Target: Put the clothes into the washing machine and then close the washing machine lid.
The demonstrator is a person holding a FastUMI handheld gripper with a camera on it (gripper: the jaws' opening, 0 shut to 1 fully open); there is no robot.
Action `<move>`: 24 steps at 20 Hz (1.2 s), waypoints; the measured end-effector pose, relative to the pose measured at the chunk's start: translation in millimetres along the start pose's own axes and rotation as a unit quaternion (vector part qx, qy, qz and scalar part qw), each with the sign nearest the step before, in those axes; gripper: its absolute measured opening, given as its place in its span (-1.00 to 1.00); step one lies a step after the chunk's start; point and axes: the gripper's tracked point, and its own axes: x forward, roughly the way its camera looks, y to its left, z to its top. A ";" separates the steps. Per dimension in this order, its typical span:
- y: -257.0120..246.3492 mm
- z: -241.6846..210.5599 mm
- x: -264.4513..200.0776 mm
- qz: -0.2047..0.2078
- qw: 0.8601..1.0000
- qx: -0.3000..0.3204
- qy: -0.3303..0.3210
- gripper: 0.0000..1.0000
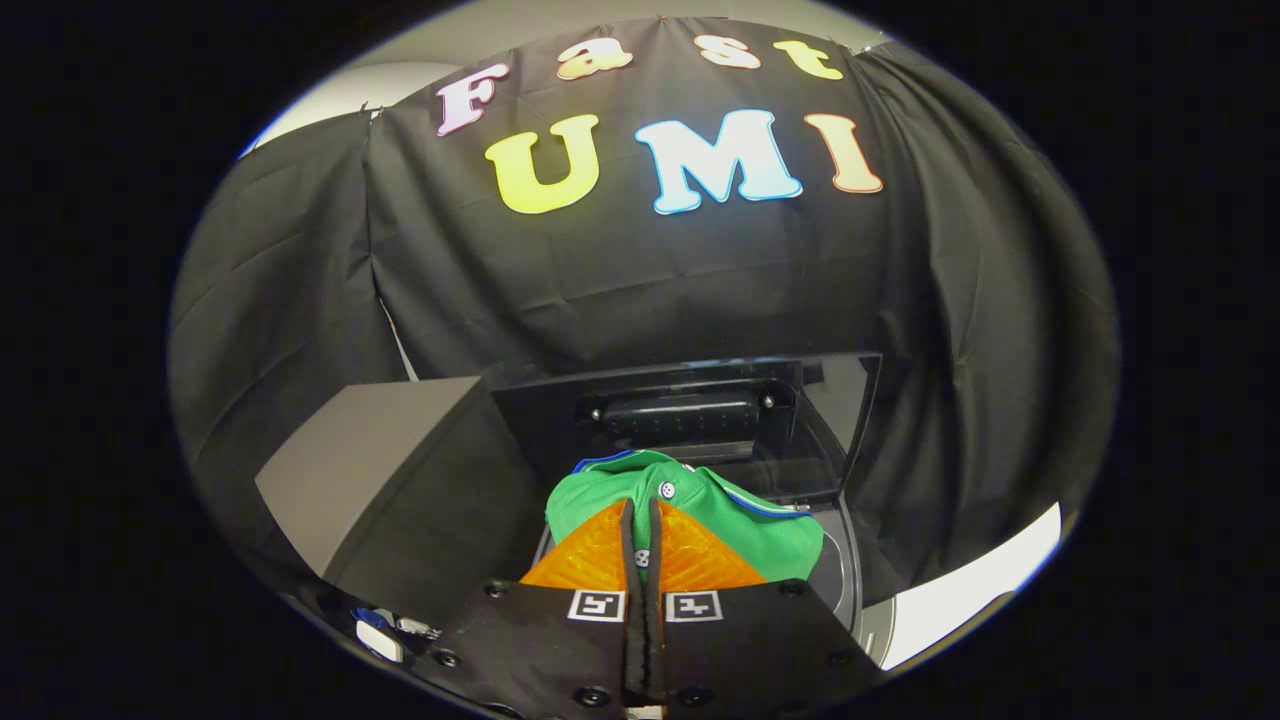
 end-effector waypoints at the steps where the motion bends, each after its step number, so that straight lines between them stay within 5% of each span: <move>1: -3.0 -7.4 3.9 -0.001 1.000 0.002 0.006 -0.98; 14: -21.4 -80.5 45.3 -0.015 0.997 0.009 0.078 -0.90; 20: -22.4 -70.8 36.5 -0.019 0.998 -0.006 0.054 1.00; 24: -25.8 -70.4 40.4 -0.030 0.998 -0.029 0.049 0.98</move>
